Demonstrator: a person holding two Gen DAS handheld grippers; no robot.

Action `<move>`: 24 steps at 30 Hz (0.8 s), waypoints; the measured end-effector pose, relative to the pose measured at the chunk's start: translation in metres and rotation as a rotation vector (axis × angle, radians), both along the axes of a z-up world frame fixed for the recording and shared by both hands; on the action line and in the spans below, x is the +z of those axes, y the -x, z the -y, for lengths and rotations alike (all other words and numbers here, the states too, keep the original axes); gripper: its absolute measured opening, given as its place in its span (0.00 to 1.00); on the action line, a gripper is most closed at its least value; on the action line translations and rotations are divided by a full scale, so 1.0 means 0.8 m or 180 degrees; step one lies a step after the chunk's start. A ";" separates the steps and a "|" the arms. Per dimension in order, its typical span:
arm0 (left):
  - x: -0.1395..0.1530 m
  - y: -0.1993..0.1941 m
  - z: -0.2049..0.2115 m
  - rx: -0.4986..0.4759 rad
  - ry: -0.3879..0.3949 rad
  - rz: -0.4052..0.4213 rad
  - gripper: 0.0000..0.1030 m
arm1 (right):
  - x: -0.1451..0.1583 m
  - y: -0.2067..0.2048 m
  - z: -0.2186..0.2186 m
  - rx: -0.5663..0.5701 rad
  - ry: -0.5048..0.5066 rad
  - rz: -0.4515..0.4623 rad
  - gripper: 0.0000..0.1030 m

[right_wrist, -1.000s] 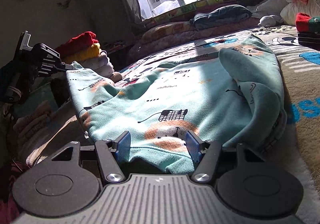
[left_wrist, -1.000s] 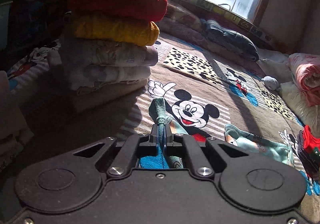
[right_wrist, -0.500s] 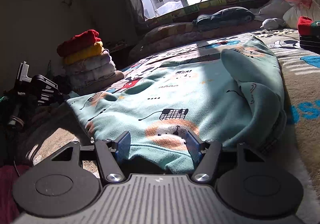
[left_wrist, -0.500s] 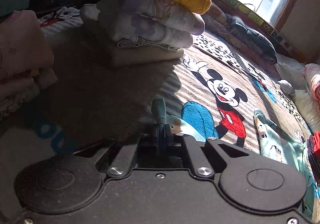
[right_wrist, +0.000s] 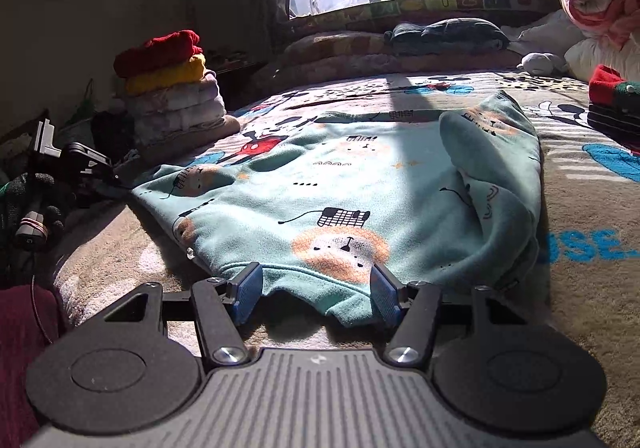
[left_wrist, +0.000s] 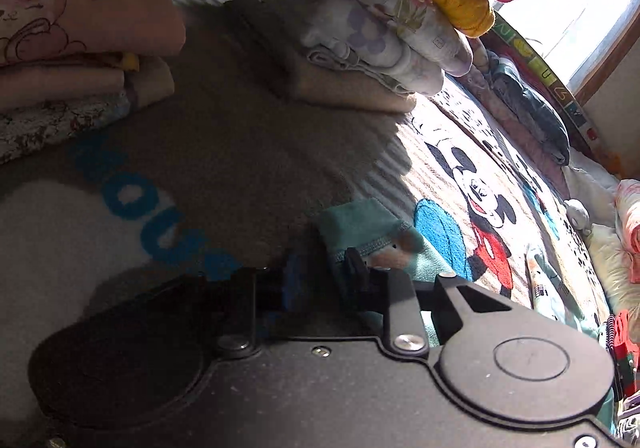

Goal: Fold clothes

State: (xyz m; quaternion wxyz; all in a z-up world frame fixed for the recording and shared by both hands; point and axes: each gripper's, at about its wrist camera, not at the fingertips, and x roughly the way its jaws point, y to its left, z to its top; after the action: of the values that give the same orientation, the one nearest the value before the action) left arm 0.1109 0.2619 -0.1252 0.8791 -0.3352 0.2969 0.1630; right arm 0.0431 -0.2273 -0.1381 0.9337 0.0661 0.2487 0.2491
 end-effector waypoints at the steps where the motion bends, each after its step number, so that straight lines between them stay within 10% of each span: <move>1: 0.004 0.007 0.001 0.0030 0.0035 0.0006 0.24 | 0.005 0.003 0.004 -0.0032 -0.0012 0.0025 0.58; 15: 0.014 0.042 0.171 -0.0684 0.0117 0.0462 0.78 | 0.021 -0.092 0.168 -0.1022 -0.1360 -0.0531 0.59; 24: -0.021 0.040 0.272 -0.1083 -0.0033 0.0616 0.78 | -0.027 -0.239 0.237 -0.1233 -0.1841 -0.1108 0.59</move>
State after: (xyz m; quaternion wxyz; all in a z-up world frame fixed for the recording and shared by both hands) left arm 0.0792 0.0446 -0.1417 0.9202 -0.2897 0.2626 -0.0194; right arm 0.2344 -0.4166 -0.1597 0.8501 0.4136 0.3058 0.1131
